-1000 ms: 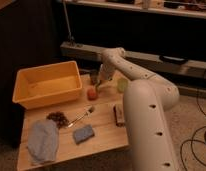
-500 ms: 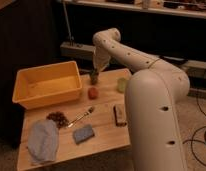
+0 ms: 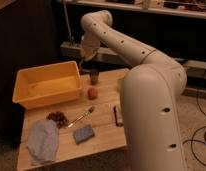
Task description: Place pepper in tray
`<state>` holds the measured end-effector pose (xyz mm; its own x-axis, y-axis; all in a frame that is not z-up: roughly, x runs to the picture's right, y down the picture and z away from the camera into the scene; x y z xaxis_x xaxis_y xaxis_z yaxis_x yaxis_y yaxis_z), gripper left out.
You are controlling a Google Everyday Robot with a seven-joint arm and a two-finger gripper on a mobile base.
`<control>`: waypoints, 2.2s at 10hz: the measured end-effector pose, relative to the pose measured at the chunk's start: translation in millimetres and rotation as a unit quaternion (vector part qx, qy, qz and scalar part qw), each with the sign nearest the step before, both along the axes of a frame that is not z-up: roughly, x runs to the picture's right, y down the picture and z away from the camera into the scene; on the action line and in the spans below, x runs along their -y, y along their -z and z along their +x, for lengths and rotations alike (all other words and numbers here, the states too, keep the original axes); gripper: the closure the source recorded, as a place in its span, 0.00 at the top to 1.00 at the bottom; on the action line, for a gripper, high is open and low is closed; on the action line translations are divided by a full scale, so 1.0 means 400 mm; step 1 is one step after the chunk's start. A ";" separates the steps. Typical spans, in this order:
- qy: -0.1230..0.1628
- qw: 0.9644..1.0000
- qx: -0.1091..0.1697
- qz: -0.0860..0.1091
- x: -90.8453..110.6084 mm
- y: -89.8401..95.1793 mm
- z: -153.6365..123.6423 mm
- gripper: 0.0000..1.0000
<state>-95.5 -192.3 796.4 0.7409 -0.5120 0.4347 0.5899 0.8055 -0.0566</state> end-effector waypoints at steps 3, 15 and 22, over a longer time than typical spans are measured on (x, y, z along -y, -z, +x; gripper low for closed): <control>0.019 0.997 0.079 -0.001 -0.042 -0.017 -0.124 0.05; 0.082 0.961 0.264 -0.008 -0.250 -0.178 -0.456 0.80; 0.083 0.961 0.265 -0.009 -0.253 -0.178 -0.460 0.80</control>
<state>-279.4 -91.1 867.6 0.3227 -0.5932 0.7375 0.6595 0.6998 0.2743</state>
